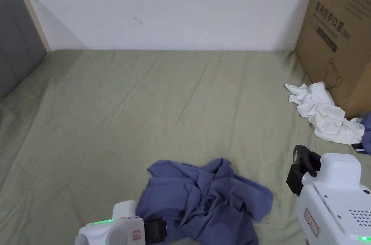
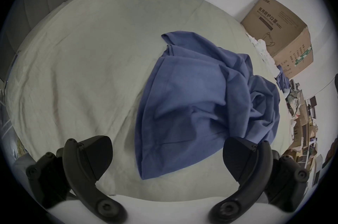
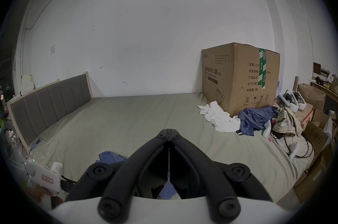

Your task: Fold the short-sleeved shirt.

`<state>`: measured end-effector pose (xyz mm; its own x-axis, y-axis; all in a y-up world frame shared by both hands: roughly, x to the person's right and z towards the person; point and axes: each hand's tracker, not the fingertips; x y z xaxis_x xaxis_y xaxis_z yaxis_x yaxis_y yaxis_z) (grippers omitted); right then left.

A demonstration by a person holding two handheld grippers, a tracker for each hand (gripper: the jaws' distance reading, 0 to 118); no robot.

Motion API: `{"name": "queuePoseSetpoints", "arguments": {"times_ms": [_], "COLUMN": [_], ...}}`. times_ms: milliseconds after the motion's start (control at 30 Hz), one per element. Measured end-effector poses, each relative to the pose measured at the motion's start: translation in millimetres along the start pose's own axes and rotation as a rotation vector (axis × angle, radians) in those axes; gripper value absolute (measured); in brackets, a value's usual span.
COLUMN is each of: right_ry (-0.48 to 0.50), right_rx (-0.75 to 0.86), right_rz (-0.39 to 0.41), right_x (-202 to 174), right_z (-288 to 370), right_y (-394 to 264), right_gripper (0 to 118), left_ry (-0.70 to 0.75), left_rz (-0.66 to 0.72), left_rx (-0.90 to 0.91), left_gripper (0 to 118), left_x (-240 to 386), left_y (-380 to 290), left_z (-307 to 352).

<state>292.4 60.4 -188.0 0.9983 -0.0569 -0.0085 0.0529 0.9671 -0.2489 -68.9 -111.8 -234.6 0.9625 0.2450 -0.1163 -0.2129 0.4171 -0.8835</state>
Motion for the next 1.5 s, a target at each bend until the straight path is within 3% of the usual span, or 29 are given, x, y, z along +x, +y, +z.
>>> {"name": "queuePoseSetpoints", "arguments": {"times_ms": [133, 167, 233, 400, 467, 500, 733, 833, 867, 900, 967, 1000, 1033, 1367, 1433, 1500], "right_ry": [-0.002, -0.002, -0.005, -0.009, -0.009, -0.012, -0.027, -0.013, -0.008, -0.004, -0.024, -0.019, -0.013, -0.044, -0.015, 0.022], "right_rx": [-0.006, -0.006, -0.007, -0.017, -0.023, -0.03, -0.182, -0.303, -0.34, -0.388, -0.471, -0.507, -0.532, -0.789, -0.791, -0.797], "right_rz": [-0.006, -0.007, -0.008, -0.016, -0.018, -0.021, -0.062, -0.055, -0.053, -0.047, -0.061, -0.07, -0.077, -0.049, -0.064, -0.072], "right_x": [3, 4, 6, 10, 12, 12, 22, 27, 28, 31, 32, 34, 36, 34, 31, 26], "right_z": [-2, -2, -2, -4, -7, -9, -46, -77, -88, -100, -123, -135, -145, -205, -201, -198], "right_y": [-1, -2, -3, -6, -8, -9, -24, -36, -41, -46, -59, -68, -75, -135, -138, -139], "right_gripper": [2, 2, 2, 2, 2, 2, 7, 27, 40, 64, 98, 109, 112, 111, 93, 55], "left_ry": [0.073, 0.086, 0.104, 0.134, 0.099, 0.047, -0.009, -0.058, -0.066, -0.07, -0.08, -0.09, -0.099, -0.123, -0.127, -0.129], "left_rz": [-0.04, -0.06, -0.103, -0.191, -0.189, -0.171, -0.163, -0.149, -0.148, -0.149, -0.15, -0.144, -0.137, -0.102, -0.096, -0.091], "left_rx": [-0.027, -0.03, -0.021, -0.016, -0.007, -0.013, 0.114, 0.152, 0.159, 0.167, 0.175, 0.176, 0.178, 0.148, 0.145, 0.141], "left_gripper": [116, 106, 69, 50, 29, 11, 9, 9, 9, 9, 9, 9, 9, 9, 9, 9], "left_x": [7, 10, 16, 26, 25, 24, 25, 26, 27, 28, 29, 28, 28, 18, 16, 14], "left_y": [-2, -3, -5, -13, -11, -10, 0, 9, 12, 14, 18, 19, 20, 21, 20, 20], "left_z": [-5, -5, -7, -11, -9, -10, 28, 45, 48, 51, 52, 50, 48, 36, 36, 35]}}
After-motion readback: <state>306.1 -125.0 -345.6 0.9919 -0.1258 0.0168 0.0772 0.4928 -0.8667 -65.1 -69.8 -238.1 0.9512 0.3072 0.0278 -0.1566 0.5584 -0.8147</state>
